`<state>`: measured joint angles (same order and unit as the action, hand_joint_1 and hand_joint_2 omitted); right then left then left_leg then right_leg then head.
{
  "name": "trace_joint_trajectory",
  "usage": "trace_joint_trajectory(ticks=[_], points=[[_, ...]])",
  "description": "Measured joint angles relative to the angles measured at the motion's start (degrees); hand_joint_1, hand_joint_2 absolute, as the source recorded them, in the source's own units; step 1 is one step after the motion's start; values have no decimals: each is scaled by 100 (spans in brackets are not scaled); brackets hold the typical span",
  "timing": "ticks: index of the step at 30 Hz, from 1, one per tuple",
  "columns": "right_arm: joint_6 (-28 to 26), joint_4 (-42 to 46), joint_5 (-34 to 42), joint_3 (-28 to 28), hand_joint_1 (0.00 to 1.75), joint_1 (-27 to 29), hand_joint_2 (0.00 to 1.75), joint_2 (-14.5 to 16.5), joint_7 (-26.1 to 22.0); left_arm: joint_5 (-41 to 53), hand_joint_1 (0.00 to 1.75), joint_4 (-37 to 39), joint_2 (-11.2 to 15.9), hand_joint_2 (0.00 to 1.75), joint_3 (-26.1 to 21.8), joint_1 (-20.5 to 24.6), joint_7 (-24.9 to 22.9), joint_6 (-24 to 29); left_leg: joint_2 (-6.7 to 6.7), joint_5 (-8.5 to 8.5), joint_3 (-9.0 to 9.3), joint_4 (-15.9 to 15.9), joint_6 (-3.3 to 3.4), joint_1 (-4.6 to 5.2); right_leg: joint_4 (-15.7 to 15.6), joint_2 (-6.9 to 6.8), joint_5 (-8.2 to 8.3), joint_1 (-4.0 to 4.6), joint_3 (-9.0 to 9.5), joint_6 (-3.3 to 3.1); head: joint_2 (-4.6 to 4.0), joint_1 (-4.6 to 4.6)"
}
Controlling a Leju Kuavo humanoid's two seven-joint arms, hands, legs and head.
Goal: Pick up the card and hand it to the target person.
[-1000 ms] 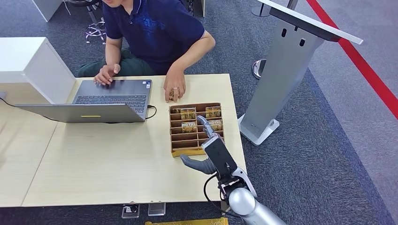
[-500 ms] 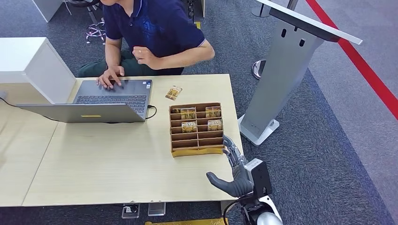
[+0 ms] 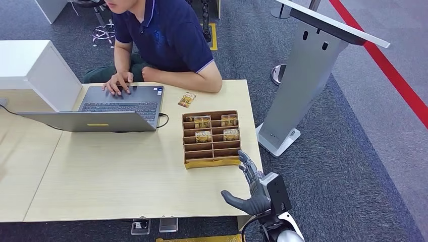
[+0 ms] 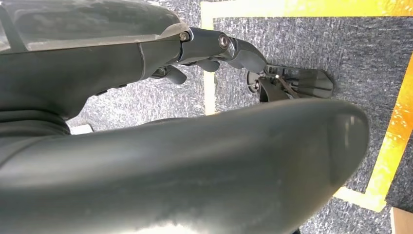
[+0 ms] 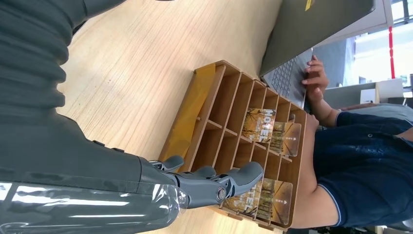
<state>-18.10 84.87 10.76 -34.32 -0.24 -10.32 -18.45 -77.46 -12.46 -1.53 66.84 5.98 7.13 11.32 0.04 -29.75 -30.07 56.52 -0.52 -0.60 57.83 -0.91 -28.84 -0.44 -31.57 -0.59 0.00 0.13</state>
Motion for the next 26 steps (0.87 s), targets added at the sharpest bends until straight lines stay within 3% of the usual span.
trace_joint_trajectory(ticks=[5,9,26], points=[[-4,-30,-1,-1,0,6,175,0,5,0,0,0,0,0,0,0,-29,5,0,0,0,0,0,0,0,0,0,0,0,0,0,-2],[-9,-37,-1,-3,0,6,175,0,24,0,0,0,0,175,0,0,-31,7,0,0,0,0,0,0,0,0,0,0,0,0,0,-3],[-14,-81,-1,-14,0,3,175,2,44,0,0,0,0,175,-1,1,-5,2,0,0,0,0,0,0,0,0,0,0,0,0,0,-2]])
